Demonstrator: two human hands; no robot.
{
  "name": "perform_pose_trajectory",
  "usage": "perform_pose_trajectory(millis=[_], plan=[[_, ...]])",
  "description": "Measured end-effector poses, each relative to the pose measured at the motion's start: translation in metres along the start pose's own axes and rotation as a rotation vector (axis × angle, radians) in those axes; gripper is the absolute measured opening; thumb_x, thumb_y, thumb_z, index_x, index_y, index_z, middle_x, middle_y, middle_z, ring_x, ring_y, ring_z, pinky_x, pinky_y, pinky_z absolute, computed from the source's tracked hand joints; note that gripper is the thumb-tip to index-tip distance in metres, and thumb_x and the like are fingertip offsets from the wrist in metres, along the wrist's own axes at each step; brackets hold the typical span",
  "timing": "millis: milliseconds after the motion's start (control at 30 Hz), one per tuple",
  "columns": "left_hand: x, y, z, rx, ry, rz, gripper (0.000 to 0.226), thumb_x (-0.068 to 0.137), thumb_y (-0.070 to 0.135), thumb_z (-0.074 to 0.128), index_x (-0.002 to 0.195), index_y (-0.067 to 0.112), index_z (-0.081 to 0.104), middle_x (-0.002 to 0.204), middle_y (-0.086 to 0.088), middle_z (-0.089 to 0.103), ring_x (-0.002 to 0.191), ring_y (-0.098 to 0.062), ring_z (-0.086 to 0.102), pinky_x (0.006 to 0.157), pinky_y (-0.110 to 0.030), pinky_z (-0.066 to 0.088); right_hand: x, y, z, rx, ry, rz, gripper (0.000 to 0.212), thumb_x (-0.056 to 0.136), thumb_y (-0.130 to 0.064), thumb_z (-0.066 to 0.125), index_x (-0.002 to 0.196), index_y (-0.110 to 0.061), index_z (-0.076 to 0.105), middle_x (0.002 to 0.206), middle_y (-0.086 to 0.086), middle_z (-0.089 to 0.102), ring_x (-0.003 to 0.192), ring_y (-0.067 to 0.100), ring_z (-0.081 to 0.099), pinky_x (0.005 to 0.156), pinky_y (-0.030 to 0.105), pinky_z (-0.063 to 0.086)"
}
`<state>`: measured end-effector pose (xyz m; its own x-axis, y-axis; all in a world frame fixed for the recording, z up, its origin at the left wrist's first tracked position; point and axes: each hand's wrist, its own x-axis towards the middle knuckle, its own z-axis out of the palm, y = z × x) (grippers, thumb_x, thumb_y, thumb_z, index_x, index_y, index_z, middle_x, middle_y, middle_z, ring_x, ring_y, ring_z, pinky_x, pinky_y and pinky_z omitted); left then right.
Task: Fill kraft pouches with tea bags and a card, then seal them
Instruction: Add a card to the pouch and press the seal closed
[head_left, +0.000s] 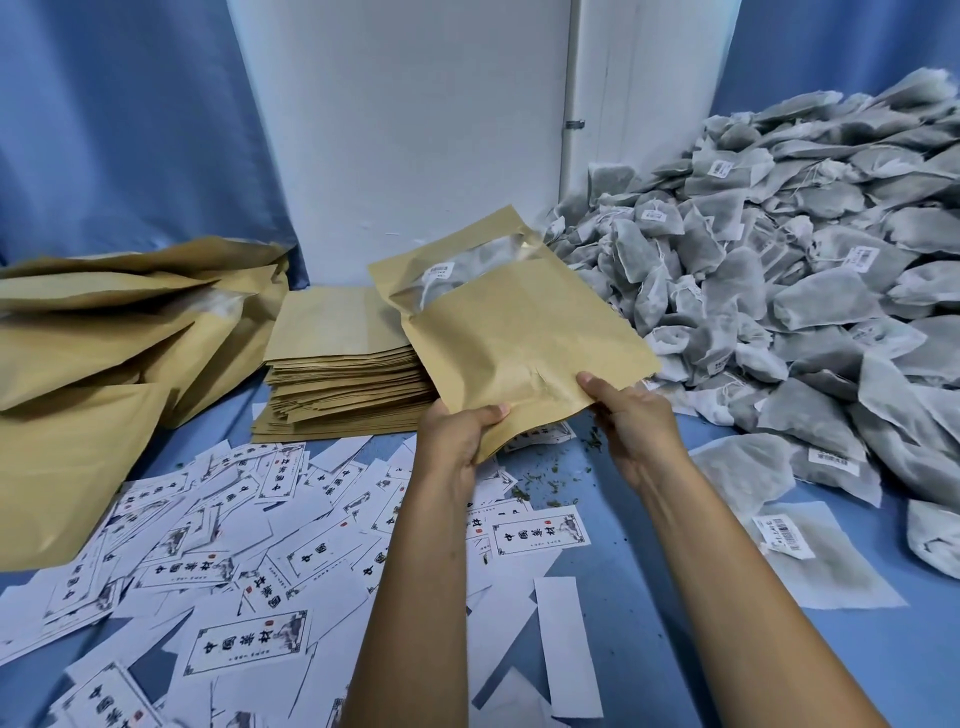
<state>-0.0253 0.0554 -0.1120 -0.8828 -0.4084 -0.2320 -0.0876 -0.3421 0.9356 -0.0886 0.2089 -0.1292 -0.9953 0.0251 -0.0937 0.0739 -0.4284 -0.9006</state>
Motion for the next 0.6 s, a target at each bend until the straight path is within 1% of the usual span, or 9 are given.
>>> perform_pose_trajectory(millis=[67,200,333,367,433,500,533,567,600], plan=[[0.0012,-0.0016,0.0007,-0.015,-0.012,-0.003,0.033,0.076,-0.009,0.071,0.086,0.014,0.049,0.084,-0.006,0.068,0.063,-0.01,0.065,0.052,-0.022,0.055,-0.0004,0.0021,-0.0007,-0.034,0.03,-0.02,0.043,0.074,-0.007,0.079,0.059,-0.019,0.04,0.071,0.012,0.053,0.072,0.023,0.053,0.068,0.033,0.044],[0.0022,-0.0048,0.0039,-0.054,-0.033,0.008,0.032,0.075,-0.01,0.071,0.088,0.013,0.054,0.087,-0.007,0.069,0.074,-0.017,0.067,0.078,-0.035,0.056,0.002,0.0032,-0.0028,-0.039,0.069,-0.053,0.04,0.075,-0.007,0.078,0.058,-0.016,0.043,0.072,0.013,0.057,0.071,0.023,0.054,0.067,0.032,0.045],[0.004,-0.0059,0.0051,-0.077,-0.023,0.016,0.031,0.075,-0.01,0.071,0.088,0.013,0.055,0.088,-0.006,0.069,0.074,-0.017,0.067,0.074,-0.032,0.056,0.0016,0.0077,0.0018,-0.125,-0.038,-0.009,0.03,0.075,-0.016,0.079,0.071,-0.013,0.049,0.062,0.007,0.053,0.052,0.015,0.047,0.052,0.023,0.039],[0.0045,-0.0061,0.0051,-0.08,-0.027,0.012,0.031,0.075,-0.01,0.071,0.089,0.013,0.056,0.089,-0.006,0.069,0.076,-0.018,0.067,0.073,-0.032,0.056,0.0007,0.0082,0.0023,-0.145,-0.034,-0.022,0.03,0.074,-0.016,0.08,0.07,-0.011,0.05,0.064,0.01,0.054,0.054,0.017,0.048,0.054,0.025,0.042],[0.0051,-0.0066,0.0054,-0.071,-0.031,0.003,0.031,0.074,-0.008,0.072,0.091,0.013,0.057,0.091,-0.005,0.069,0.078,-0.019,0.066,0.07,-0.032,0.056,-0.0012,0.0081,0.0036,-0.118,0.008,-0.05,0.031,0.074,-0.012,0.079,0.084,0.009,0.059,0.087,0.02,0.067,0.071,0.023,0.057,0.074,0.036,0.05],[0.005,-0.0068,0.006,-0.063,-0.03,0.006,0.033,0.074,-0.007,0.073,0.095,0.013,0.058,0.093,-0.005,0.069,0.08,-0.019,0.065,0.07,-0.031,0.056,-0.0026,0.0078,0.003,-0.086,0.021,-0.052,0.048,0.074,-0.009,0.079,0.1,0.023,0.054,0.101,0.024,0.068,0.078,0.025,0.06,0.086,0.041,0.052],[0.0055,-0.007,0.0064,-0.061,-0.023,0.013,0.033,0.074,-0.007,0.074,0.095,0.013,0.059,0.093,-0.004,0.069,0.08,-0.019,0.065,0.069,-0.03,0.056,-0.0015,0.0089,0.0023,-0.1,0.013,-0.052,0.042,0.074,-0.009,0.079,0.095,0.021,0.057,0.095,0.02,0.071,0.074,0.023,0.061,0.079,0.038,0.055],[0.0059,-0.0071,0.0068,-0.059,-0.016,0.021,0.033,0.074,-0.006,0.074,0.096,0.014,0.059,0.092,-0.003,0.069,0.079,-0.018,0.065,0.066,-0.029,0.055,-0.0015,0.0092,0.0024,-0.12,-0.007,-0.042,0.029,0.074,-0.01,0.079,0.084,0.01,0.061,0.08,0.013,0.072,0.064,0.018,0.062,0.062,0.028,0.055],[0.006,-0.0074,0.0075,-0.061,-0.016,0.03,0.033,0.074,-0.006,0.074,0.097,0.014,0.059,0.091,-0.003,0.069,0.078,-0.017,0.065,0.062,-0.027,0.055,-0.0025,0.0097,0.0037,-0.136,-0.044,-0.029,0.022,0.074,-0.012,0.079,0.075,0.0,0.061,0.067,0.005,0.069,0.053,0.012,0.059,0.05,0.021,0.048]])
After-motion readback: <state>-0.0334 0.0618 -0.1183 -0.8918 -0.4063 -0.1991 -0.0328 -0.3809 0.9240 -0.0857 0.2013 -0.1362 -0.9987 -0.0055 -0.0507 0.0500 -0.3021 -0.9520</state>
